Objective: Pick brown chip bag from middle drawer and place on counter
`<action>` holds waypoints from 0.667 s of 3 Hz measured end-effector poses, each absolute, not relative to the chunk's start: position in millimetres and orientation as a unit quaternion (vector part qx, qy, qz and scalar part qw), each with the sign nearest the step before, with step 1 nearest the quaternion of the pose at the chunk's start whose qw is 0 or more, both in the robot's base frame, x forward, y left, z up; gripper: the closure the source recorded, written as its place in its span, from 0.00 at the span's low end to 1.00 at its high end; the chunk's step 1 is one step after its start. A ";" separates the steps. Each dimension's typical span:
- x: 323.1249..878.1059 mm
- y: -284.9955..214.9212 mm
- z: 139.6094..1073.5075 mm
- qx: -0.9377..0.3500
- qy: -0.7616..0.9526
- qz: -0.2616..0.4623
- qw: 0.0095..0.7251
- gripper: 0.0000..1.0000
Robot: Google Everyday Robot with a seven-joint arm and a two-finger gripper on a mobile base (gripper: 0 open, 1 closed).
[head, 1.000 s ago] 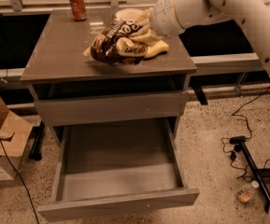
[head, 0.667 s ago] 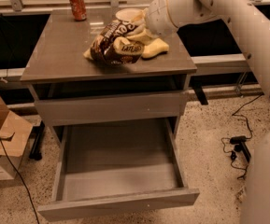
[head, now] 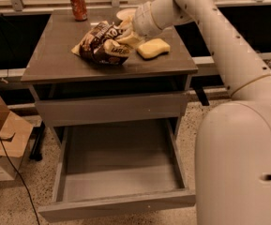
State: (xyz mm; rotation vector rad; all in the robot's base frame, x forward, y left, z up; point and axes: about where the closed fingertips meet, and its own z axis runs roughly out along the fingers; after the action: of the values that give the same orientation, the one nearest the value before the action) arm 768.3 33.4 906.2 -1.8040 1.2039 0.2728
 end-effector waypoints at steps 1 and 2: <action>772.8 34.5 908.0 -0.731 0.488 0.109 0.464 0.37; 772.8 34.7 907.9 -0.731 0.488 0.110 0.464 0.14</action>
Offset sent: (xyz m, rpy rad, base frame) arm 0.0045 0.0010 0.0018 0.0060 -0.0067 -0.0017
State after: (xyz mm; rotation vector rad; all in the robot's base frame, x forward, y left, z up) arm 772.8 34.7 907.9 -1.7975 1.1986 0.2693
